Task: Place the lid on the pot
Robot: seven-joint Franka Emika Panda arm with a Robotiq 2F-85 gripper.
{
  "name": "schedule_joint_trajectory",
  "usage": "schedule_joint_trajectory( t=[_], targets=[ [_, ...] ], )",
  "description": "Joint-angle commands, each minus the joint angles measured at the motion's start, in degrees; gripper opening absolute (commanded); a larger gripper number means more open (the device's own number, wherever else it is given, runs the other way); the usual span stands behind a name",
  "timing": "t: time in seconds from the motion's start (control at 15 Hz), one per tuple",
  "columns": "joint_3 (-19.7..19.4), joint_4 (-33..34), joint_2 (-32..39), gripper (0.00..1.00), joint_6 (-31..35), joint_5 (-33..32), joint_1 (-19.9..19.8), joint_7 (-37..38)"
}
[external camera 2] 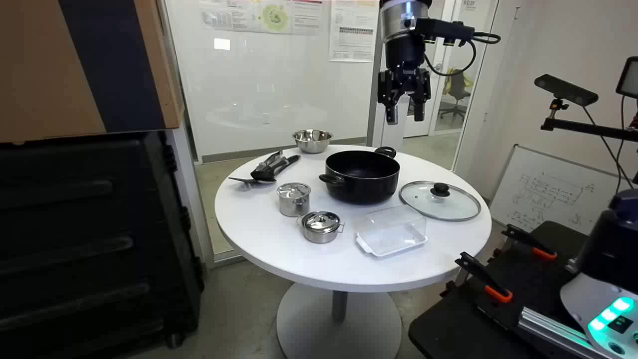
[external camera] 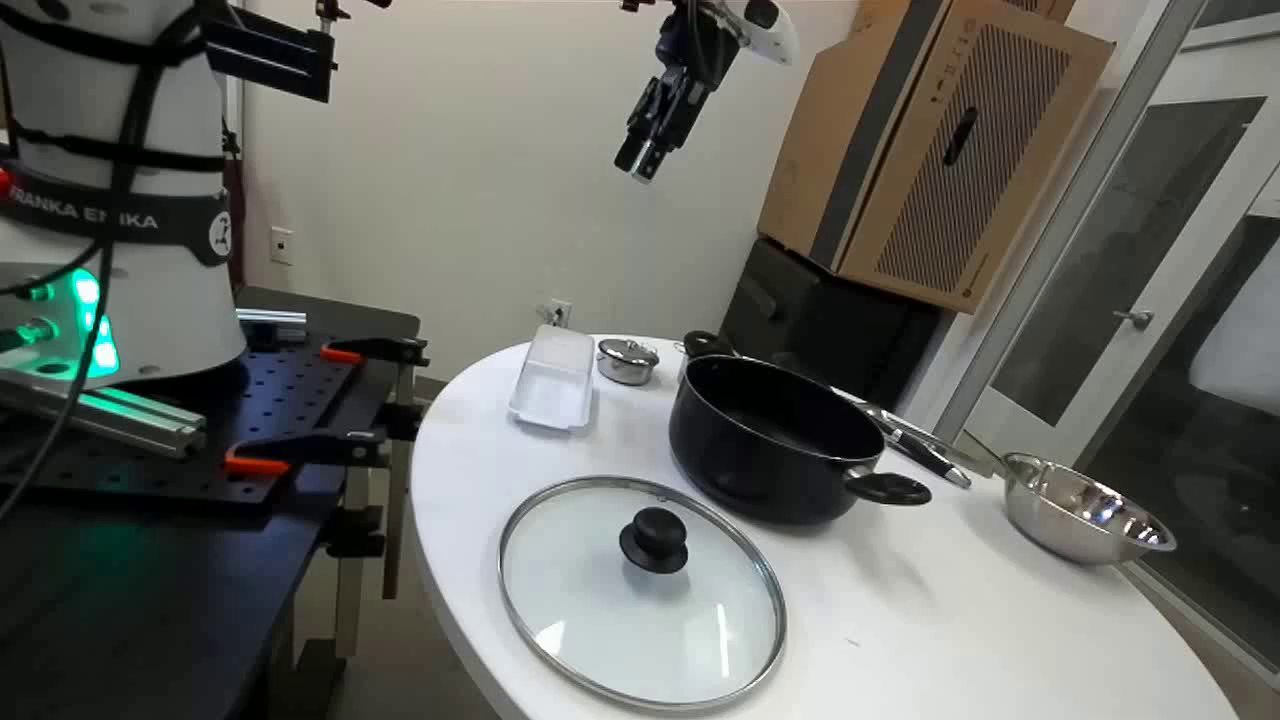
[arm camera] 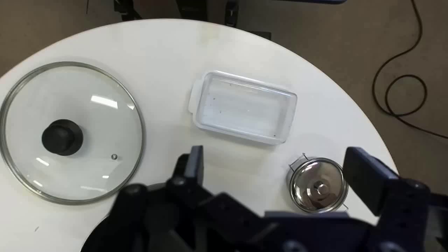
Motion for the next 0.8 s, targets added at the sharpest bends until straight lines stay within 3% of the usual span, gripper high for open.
schedule_joint_trajectory(
  t=[0.0, 0.47, 0.73],
  targets=[
    [-0.12, 0.06, 0.01, 1.00, -0.08, -0.03, 0.11, 0.01],
    [-0.12, 0.06, 0.01, 1.00, -0.08, -0.03, 0.11, 0.01],
    [-2.15, 0.05, -0.04, 1.00, 4.44, 0.49, -0.86, -5.27]
  ],
)
